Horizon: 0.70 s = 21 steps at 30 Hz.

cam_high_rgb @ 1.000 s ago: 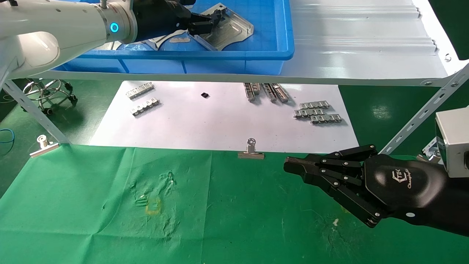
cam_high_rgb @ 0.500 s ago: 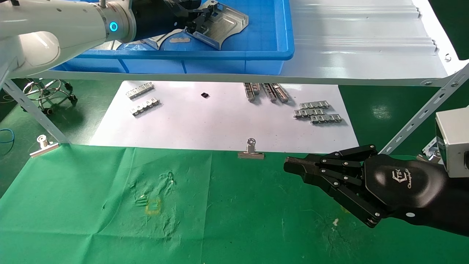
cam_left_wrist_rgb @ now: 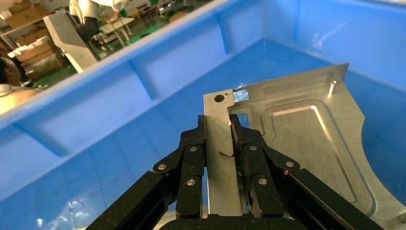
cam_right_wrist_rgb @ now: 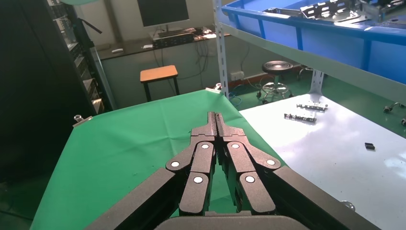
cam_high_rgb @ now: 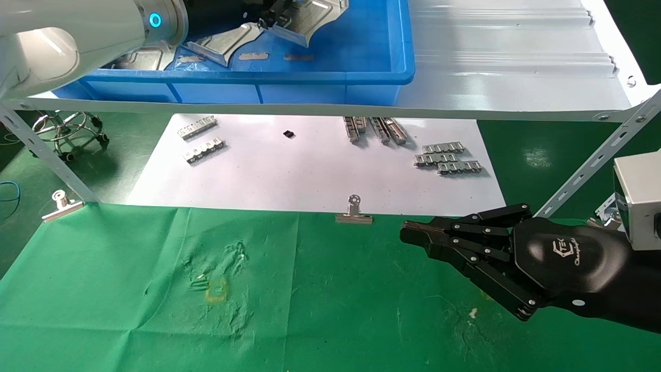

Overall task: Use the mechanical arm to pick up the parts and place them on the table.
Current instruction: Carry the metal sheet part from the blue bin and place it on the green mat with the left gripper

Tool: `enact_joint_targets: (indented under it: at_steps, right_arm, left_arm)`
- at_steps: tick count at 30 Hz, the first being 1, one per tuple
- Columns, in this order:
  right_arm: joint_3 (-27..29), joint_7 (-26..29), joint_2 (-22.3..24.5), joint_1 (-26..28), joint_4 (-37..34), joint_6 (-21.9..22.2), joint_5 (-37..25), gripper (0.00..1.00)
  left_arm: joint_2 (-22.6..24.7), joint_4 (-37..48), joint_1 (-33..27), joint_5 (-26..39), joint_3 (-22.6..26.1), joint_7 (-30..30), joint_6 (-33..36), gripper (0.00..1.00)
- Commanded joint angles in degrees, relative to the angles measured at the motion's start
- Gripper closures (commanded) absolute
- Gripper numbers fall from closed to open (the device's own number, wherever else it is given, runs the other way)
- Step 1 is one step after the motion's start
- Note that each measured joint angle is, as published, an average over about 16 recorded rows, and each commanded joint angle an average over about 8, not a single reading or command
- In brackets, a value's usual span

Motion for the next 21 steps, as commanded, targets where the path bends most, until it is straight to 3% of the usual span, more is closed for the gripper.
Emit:
enact_joint_targets:
  at_steps: [1,7,21]
  right_arm:
    - [0.0,0.0,0.0,0.0,0.0,0.0,0.0,1.0]
    - [0.0,0.0,0.0,0.0,0.0,0.0,0.0,1.0]
    - [0.0,0.0,0.0,0.0,0.0,0.0,0.0,1.0]
  left_arm:
    - [0.0,-0.1,-0.3,-0.7,0.1,0.1,-0.3,1.0]
    - [-1.5,0.8,-1.8,-3.1,-0.7,2.9,3.2,1.0]
    - [-10.4,3.3,-1.5,-9.3,-4.5,13.6,25.0,1.0]
